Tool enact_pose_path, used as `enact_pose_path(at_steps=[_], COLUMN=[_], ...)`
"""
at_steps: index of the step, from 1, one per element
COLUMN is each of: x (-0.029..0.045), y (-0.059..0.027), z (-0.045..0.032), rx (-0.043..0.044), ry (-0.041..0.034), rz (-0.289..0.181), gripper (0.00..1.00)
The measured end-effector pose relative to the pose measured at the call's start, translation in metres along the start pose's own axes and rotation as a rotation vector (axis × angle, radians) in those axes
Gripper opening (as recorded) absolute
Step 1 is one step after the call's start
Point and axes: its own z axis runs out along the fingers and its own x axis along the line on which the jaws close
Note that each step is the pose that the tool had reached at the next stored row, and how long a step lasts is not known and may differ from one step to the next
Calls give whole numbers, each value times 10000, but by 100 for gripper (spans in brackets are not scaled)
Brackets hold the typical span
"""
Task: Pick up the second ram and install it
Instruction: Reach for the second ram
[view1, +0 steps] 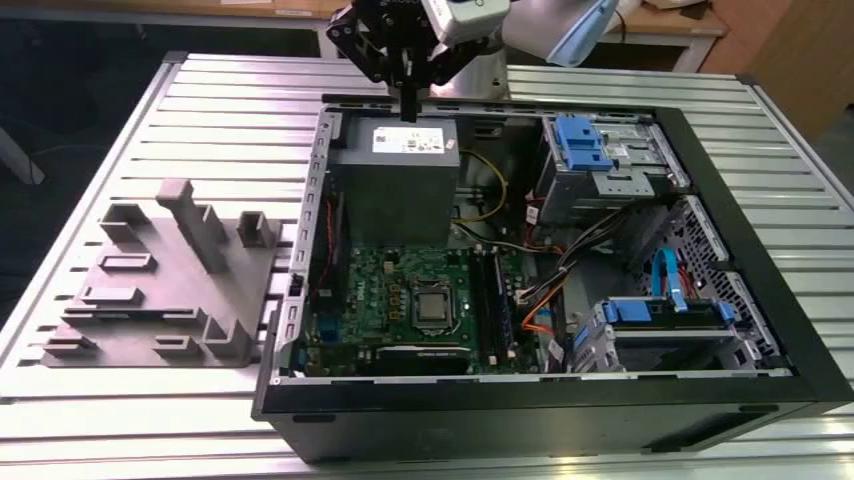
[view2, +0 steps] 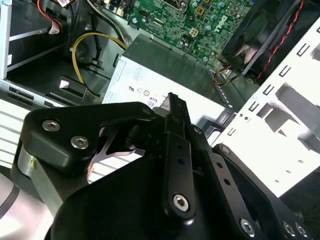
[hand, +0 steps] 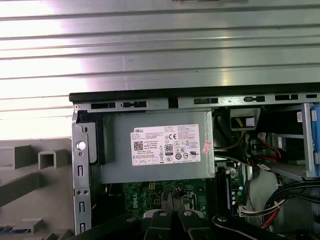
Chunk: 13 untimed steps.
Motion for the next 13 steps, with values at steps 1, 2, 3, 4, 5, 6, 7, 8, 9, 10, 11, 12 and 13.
enact_pose_path(at_steps=[1,2,3,4,5,6,7,8,9,10,11,12,13], x=[0,0,3,11,22,35,50,68,91,114,139,164,188], y=[0,0,0,-1,-2,-3,-4,-5,-7,-9,-11,-12,-14], z=[0,0,0,-1,-1,-1,-1,-2,-3,-3,-3,-4,-5], rx=[0,0,0,1,1,1,0,0,1,0,0,0,1], ry=[0,0,0,0,1,0,-1,0,0,0,0,-1,0], rz=[0,-1,0,1,1,0,-1,-1,-1,0,1,1,0], gripper=[7,7,7,7,7,7,7,7,7,7,7,7,7])
